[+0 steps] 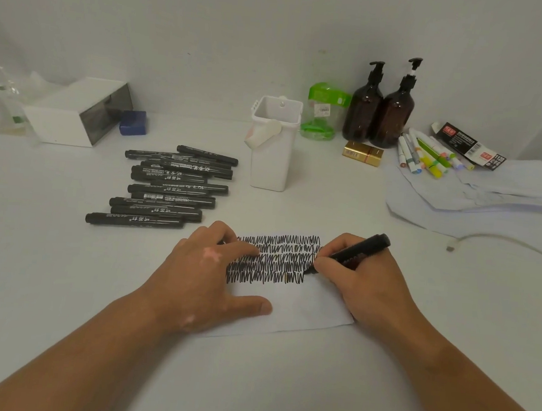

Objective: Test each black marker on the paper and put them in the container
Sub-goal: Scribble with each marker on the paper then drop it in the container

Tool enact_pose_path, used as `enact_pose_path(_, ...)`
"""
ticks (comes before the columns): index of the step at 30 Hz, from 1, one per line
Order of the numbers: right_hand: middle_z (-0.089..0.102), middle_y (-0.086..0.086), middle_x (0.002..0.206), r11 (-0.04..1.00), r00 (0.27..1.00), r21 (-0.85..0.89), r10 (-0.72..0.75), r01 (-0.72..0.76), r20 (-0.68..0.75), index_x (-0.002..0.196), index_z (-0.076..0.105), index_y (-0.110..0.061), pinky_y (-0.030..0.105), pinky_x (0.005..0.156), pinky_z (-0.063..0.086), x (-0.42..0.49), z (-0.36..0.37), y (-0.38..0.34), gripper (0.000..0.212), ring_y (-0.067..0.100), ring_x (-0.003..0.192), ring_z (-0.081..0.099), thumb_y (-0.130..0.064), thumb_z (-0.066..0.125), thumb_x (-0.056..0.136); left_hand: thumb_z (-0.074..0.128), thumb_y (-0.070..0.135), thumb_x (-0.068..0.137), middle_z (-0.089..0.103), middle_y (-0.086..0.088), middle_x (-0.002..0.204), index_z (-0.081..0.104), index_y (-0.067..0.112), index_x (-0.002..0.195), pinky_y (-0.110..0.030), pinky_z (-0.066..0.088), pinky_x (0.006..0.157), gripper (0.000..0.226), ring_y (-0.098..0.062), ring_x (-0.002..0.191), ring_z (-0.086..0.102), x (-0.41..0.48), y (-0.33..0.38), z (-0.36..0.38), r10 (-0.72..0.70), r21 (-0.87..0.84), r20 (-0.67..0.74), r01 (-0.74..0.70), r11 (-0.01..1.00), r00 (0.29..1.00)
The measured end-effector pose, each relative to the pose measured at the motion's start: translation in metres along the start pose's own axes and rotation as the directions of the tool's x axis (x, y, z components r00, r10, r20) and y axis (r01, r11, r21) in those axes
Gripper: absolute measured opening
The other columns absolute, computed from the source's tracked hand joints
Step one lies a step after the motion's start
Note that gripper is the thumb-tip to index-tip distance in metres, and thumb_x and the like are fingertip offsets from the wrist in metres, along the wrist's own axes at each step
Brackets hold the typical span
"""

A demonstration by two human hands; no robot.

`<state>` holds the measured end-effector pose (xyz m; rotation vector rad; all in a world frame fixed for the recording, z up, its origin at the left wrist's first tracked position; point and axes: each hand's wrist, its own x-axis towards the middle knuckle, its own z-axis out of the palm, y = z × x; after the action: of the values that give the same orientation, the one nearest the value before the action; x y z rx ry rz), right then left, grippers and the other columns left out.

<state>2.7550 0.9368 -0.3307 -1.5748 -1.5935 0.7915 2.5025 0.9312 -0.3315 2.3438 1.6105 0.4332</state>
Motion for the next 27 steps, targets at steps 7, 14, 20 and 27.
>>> enact_pose_path(7, 0.063, -0.014, 0.056, 1.0, 1.0, -0.001, 0.009, -0.009, 0.0, 0.074, 0.069, -0.03, 0.012, 0.046, 0.038, -0.001, -0.001, -0.001, 0.007, 0.001, 0.049, 0.053, -0.027, 0.073, 0.079, 0.056, 0.092, 0.061, 0.04, 0.021, 0.118, 0.05, 0.046, 0.138, -0.031, 0.041, 0.103, 0.089, -0.006, 0.113, 0.042, 0.0, 0.0, 0.0, -0.005, -0.004, 0.015, 0.006, 1.0, 1.0)
enact_pose_path(14, 0.056, -0.012, 0.05, 0.998, 0.999, 0.054, 0.015, -0.013, -0.049, 0.067, 0.066, -0.024, 0.014, 0.044, 0.036, 0.0, 0.001, -0.005, 0.01, 0.002, 0.046, 0.049, -0.034, 0.065, 0.067, 0.059, 0.089, 0.064, 0.042, 0.02, 0.119, 0.049, 0.045, 0.14, -0.031, 0.041, 0.103, 0.088, -0.007, 0.113, 0.044, -0.001, 0.004, -0.003, -0.015, 0.014, 0.026, 0.015, 1.0, 1.0)
enact_pose_path(20, 0.047, 0.003, 0.054, 0.794, 0.994, 0.606, 0.093, -0.042, -0.053, 0.071, 0.061, -0.018, 0.022, 0.039, 0.03, 0.002, -0.012, -0.011, 0.015, 0.014, 0.045, 0.037, -0.02, 0.076, 0.074, 0.057, 0.003, 0.091, 0.052, 0.019, 0.089, 0.054, 0.034, 0.122, -0.012, 0.042, 0.071, 0.044, 0.003, 0.076, 0.05, 0.0, 0.008, -0.011, -0.061, -0.359, -0.263, -0.039, 0.933, 0.963)
enact_pose_path(27, 0.061, 0.009, 0.067, 0.698, 0.992, 0.711, -0.004, -0.086, 0.125, 0.09, 0.079, -0.014, 0.024, 0.042, 0.036, -0.002, -0.014, -0.019, 0.013, 0.016, 0.054, 0.052, -0.014, 0.079, 0.077, 0.074, -0.002, 0.084, 0.074, 0.015, 0.107, 0.061, 0.038, 0.104, -0.024, 0.056, 0.066, 0.047, -0.014, 0.085, 0.075, 0.0, 0.008, -0.011, -0.252, -0.794, -0.179, 0.012, 0.608, 0.951)
